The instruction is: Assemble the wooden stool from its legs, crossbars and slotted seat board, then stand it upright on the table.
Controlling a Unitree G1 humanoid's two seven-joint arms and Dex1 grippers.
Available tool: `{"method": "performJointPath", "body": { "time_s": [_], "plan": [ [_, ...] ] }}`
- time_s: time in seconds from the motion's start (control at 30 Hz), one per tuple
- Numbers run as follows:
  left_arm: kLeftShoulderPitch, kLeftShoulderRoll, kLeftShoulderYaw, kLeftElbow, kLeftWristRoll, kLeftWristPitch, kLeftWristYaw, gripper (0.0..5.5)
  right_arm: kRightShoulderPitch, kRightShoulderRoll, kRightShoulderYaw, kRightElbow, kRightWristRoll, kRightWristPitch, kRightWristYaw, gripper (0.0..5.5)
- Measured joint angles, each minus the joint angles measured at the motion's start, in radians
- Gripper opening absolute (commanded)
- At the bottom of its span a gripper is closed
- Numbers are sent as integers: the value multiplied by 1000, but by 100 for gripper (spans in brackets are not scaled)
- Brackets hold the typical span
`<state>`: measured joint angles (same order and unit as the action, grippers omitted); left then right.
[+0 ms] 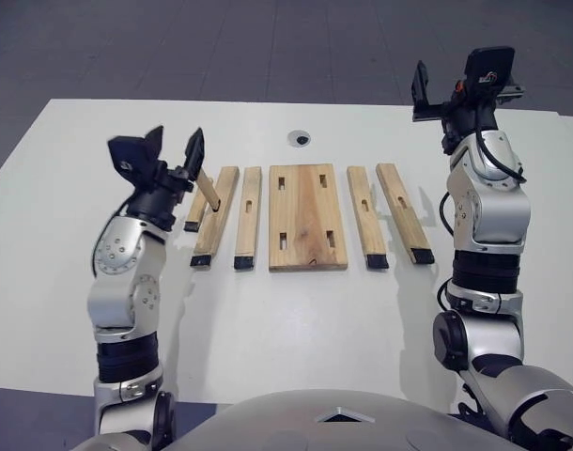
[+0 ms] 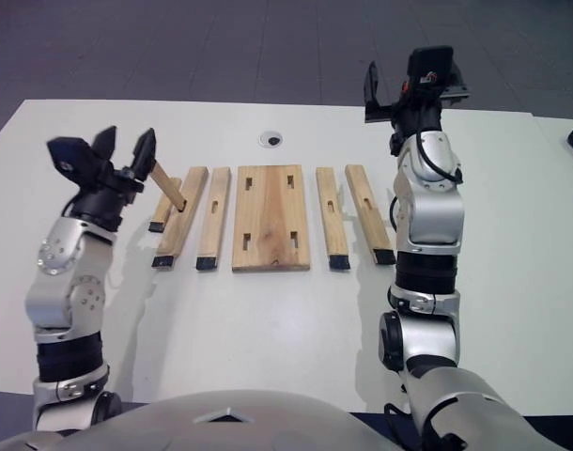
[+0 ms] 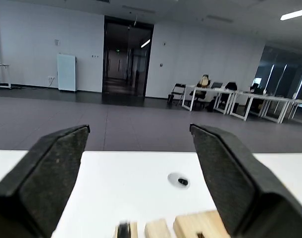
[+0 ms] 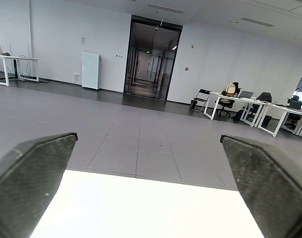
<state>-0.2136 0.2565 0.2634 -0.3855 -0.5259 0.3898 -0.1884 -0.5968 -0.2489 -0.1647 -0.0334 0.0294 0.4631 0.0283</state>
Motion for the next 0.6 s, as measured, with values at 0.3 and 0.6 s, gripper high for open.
{"method": "performJointPath", "body": {
  "time_s": [0.3, 0.6],
  "plan": [
    [-468, -2, 30, 580, -1, 24, 76, 539, -2, 24, 13, 3, 0, 0, -4, 540],
    [-653, 7, 27, 709, 40, -62, 30, 539, 14, 55, 22, -15, 0, 6, -9, 540]
  ]
}}
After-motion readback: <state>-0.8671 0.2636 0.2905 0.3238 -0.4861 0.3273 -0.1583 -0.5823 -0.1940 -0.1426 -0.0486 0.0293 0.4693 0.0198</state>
